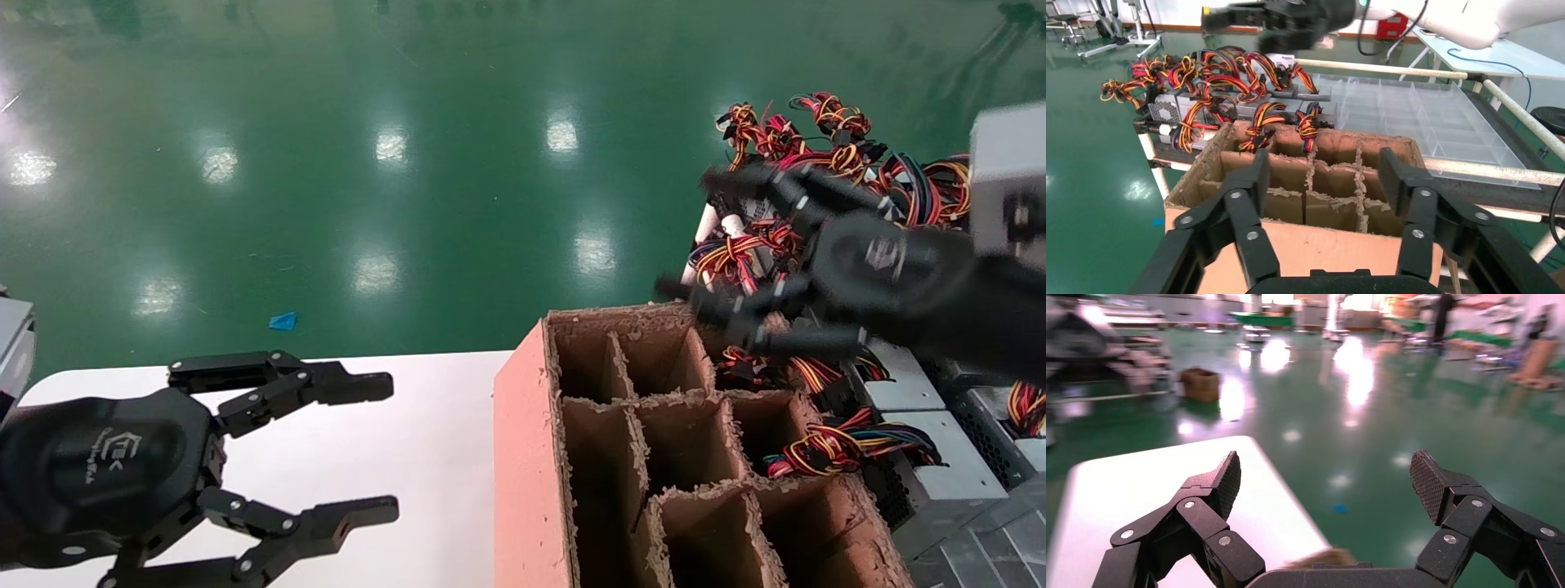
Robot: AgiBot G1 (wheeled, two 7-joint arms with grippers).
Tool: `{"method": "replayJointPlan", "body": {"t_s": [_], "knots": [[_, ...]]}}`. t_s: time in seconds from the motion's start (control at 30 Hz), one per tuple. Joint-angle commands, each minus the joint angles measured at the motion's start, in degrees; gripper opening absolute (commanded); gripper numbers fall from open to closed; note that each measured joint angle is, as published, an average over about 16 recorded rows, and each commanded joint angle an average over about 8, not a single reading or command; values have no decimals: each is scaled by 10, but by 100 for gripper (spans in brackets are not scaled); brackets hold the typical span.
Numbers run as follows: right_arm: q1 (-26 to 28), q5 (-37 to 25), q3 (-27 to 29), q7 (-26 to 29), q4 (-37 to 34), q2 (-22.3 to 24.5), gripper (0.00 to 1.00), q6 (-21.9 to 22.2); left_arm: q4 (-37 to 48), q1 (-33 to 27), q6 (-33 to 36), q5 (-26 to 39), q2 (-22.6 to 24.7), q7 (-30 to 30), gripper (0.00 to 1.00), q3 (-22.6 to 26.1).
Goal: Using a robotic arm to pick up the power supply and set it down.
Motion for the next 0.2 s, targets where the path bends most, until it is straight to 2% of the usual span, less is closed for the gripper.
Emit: {"method": "replayJointPlan", "body": {"t_s": [0.03, 0.2], "knots": [[-18, 13, -3, 15, 30, 6, 100, -17, 0, 0, 0, 0, 0, 0, 100, 0], [-44, 31, -7, 36, 71, 14, 100, -40, 0, 0, 0, 0, 0, 0, 100, 0]]}}
